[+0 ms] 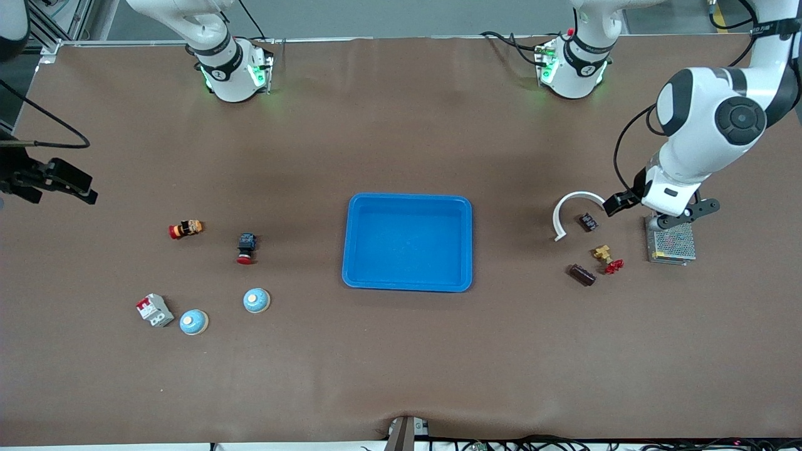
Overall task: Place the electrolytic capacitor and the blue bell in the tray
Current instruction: 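Reach the left gripper to the capacitor while the right gripper reaches the button, then grasp the brown capacitor with the left gripper while the right gripper lowers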
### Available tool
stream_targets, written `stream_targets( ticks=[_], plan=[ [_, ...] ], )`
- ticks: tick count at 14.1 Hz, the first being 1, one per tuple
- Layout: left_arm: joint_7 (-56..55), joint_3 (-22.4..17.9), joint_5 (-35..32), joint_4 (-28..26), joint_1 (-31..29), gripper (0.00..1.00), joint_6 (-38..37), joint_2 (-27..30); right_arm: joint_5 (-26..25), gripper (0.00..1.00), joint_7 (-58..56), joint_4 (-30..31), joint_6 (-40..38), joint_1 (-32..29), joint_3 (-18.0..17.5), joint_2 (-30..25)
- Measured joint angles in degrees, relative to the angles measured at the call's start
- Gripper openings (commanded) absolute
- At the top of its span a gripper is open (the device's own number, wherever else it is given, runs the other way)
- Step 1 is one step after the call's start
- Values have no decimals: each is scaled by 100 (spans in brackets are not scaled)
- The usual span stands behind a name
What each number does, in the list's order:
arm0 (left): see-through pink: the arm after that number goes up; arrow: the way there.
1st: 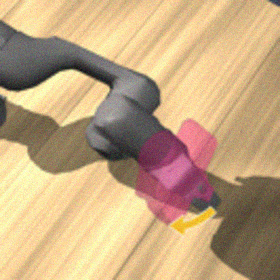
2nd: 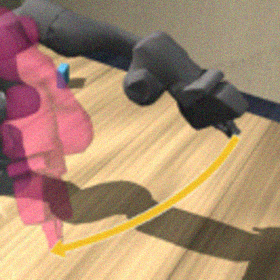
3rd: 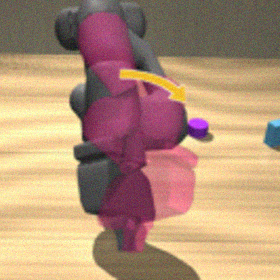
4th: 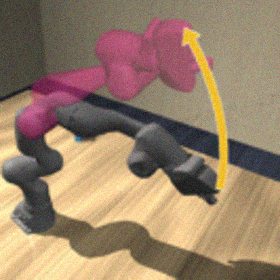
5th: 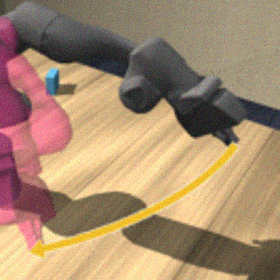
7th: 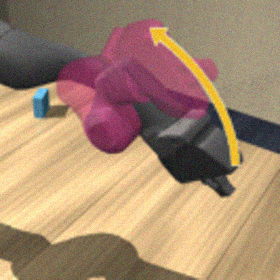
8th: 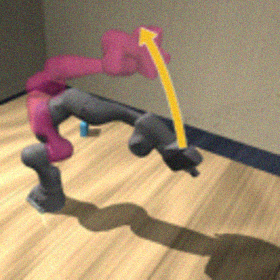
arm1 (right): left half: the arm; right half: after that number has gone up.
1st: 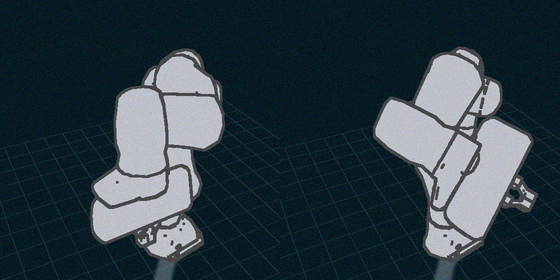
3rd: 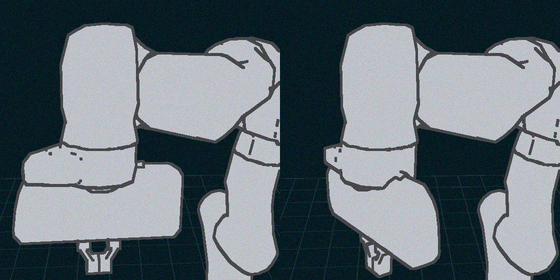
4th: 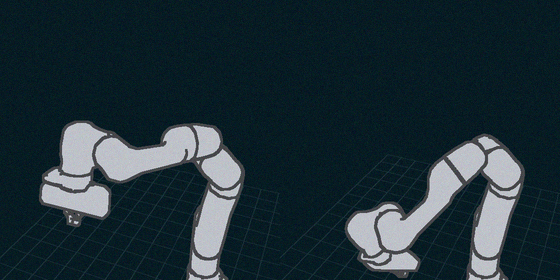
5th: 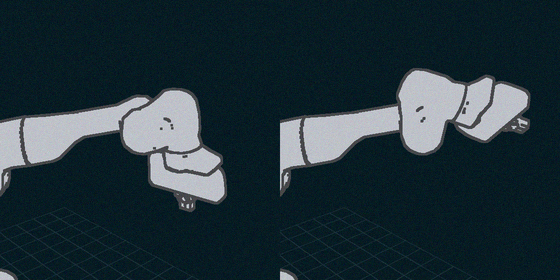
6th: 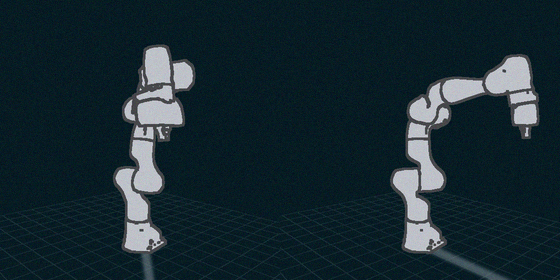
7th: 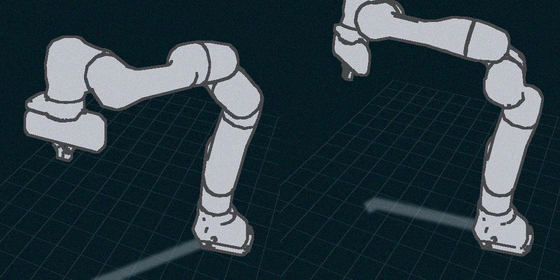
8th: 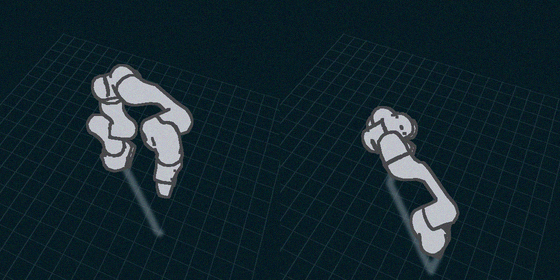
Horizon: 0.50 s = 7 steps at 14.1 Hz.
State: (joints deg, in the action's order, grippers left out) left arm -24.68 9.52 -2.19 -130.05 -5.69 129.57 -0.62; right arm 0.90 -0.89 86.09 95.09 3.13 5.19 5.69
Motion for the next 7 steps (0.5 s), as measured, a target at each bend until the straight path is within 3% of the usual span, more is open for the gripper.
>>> stream_targets(
  ticks=[7],
  plan=[
    [-439,-1,0,-388,-165,63,957,-668,182,100,-58,6,898,0,7,905]
  ],
)
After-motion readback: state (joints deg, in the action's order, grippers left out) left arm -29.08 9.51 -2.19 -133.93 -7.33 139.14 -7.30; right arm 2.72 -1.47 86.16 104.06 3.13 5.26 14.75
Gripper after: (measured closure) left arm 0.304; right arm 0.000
